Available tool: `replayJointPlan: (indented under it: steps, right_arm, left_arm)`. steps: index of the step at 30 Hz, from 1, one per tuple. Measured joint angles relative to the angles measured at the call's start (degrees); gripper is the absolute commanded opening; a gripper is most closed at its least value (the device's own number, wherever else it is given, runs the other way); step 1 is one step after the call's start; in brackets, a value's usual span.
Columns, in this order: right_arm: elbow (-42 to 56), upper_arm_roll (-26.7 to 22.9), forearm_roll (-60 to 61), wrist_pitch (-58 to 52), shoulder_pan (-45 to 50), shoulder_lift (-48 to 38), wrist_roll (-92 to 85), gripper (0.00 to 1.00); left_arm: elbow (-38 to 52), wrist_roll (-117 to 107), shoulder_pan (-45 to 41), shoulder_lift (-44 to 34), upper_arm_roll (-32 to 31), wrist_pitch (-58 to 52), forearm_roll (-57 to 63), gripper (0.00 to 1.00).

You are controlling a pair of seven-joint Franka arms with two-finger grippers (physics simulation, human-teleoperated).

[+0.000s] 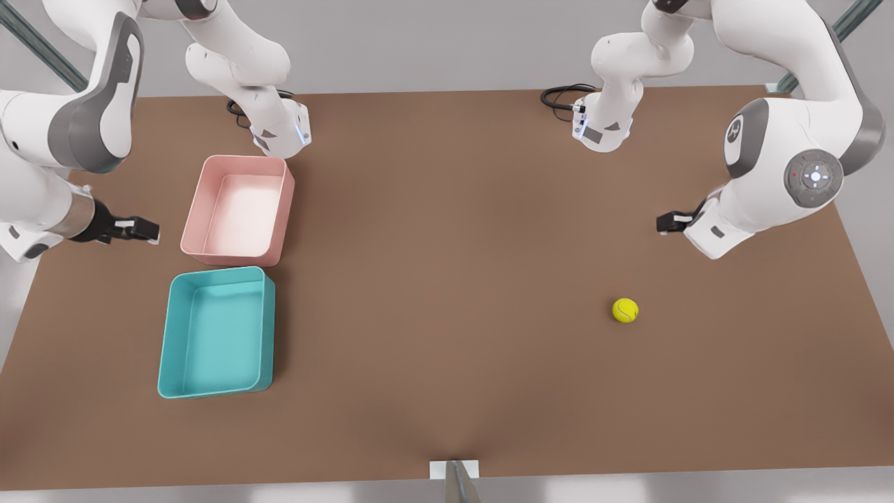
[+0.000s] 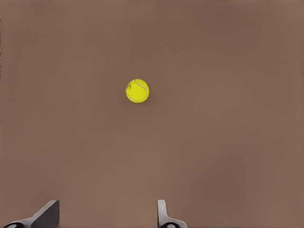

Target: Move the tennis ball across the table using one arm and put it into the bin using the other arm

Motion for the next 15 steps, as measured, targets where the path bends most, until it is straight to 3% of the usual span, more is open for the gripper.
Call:
replayJointPlan:
  steps: [3,5,6,7,11,15]
  right_arm:
    - [-0.1,0.0,-0.2,1.3,0.5,0.3,-0.3,1.00]
    - [-0.1,0.2,-0.4,1.9,0.7,0.3,-0.5,1.00]
    - [-0.2,0.3,-0.4,2.1,0.8,0.3,-0.6,1.00]
    - [-0.2,0.4,-0.4,2.3,0.9,0.4,-0.7,1.00]
    - [-0.4,0.4,-0.4,3.0,0.8,0.8,-1.1,1.00]
    - [-0.4,0.3,-0.2,3.5,0.6,1.4,-1.4,1.00]
  left_arm:
    - [-0.1,0.3,-0.1,0.8,0.1,1.6,0.1,1.00]
    - [0.1,1.7,0.5,4.7,0.2,3.9,0.3,0.78]
    - [0.1,2.8,1.2,7.8,0.2,5.6,0.3,0.36]
    - [0.2,4.1,1.8,10.9,0.2,7.6,0.3,0.21]
    - [0.2,10.8,4.5,19.4,0.2,17.3,1.8,0.21]
    - [-0.4,21.9,5.6,22.8,0.3,26.5,6.9,0.21]
